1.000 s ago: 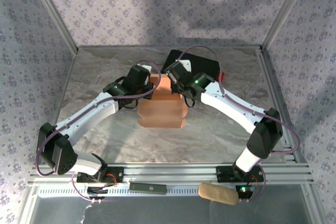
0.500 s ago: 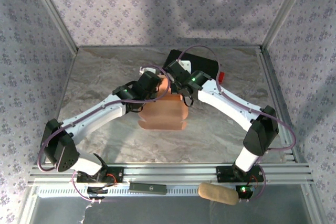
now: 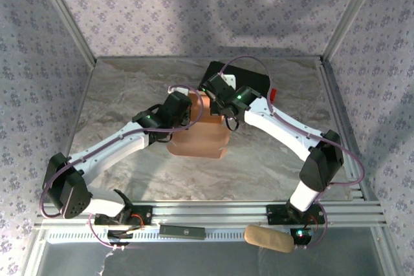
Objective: Fold the paper box
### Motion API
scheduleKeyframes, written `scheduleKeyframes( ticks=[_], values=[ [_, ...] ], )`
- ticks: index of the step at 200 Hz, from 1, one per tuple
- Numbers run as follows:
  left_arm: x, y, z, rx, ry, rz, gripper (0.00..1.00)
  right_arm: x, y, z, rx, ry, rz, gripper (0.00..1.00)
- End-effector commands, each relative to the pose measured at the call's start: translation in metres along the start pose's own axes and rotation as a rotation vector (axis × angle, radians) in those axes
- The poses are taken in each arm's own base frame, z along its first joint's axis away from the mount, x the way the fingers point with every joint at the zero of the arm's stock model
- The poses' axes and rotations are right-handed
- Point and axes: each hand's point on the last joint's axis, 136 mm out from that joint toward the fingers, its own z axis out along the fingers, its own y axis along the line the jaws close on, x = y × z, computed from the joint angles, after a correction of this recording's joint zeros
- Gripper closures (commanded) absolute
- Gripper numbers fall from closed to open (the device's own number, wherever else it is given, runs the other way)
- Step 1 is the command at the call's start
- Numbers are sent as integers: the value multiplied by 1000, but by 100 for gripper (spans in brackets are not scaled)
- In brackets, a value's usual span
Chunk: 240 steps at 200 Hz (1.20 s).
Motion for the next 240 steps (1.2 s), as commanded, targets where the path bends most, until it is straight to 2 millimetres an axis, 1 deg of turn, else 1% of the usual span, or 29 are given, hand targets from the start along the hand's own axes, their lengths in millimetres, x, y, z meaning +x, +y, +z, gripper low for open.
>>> scheduleKeyframes(
  ticks=[1,9,25,40,55,69,77,82,91,100,123,127,142,159,201,212,240],
  values=[
    [-7,-1,2,-12,-5,20,96,-5,1,-7,-4,-9,16,100],
    [-8,3,3,-50,-7,19,100,-5,0,-7,0,-7,17,100],
    [-9,13,2,-134,-21,28,100,-3,-3,-7,10,-3,20,100],
    [-10,17,-1,-193,-36,35,100,-3,-5,-6,12,0,29,100],
    [-11,15,-6,-223,-62,55,100,-3,-6,-5,14,3,36,100],
    [-10,10,-8,-203,-63,54,100,-2,-6,-3,15,6,37,100],
    [-11,8,-9,-180,-63,47,82,-2,-6,-2,17,7,41,100],
    [-12,5,-11,-160,-68,42,73,-1,-6,-2,16,9,41,100],
    [-16,3,-16,-127,-78,30,63,0,-8,0,23,12,46,100],
    [-21,1,-23,-98,-87,17,58,0,-10,1,30,16,50,100],
    [-38,-4,-41,16,-101,-17,51,2,-12,4,29,28,65,100],
    [-41,-4,-44,39,-103,-24,46,2,-11,4,26,29,66,100],
    [-48,-3,-49,92,-97,-43,41,2,-12,6,26,35,69,100],
    [-55,0,-48,99,-92,-34,41,2,-10,7,23,42,70,100],
    [-61,-2,-31,87,-67,4,42,2,-9,8,22,52,70,100],
    [-61,-4,-26,82,-61,17,43,1,-9,8,21,53,70,100],
    [-57,-1,-17,47,-55,30,45,1,-8,6,14,56,71,100]
  ],
)
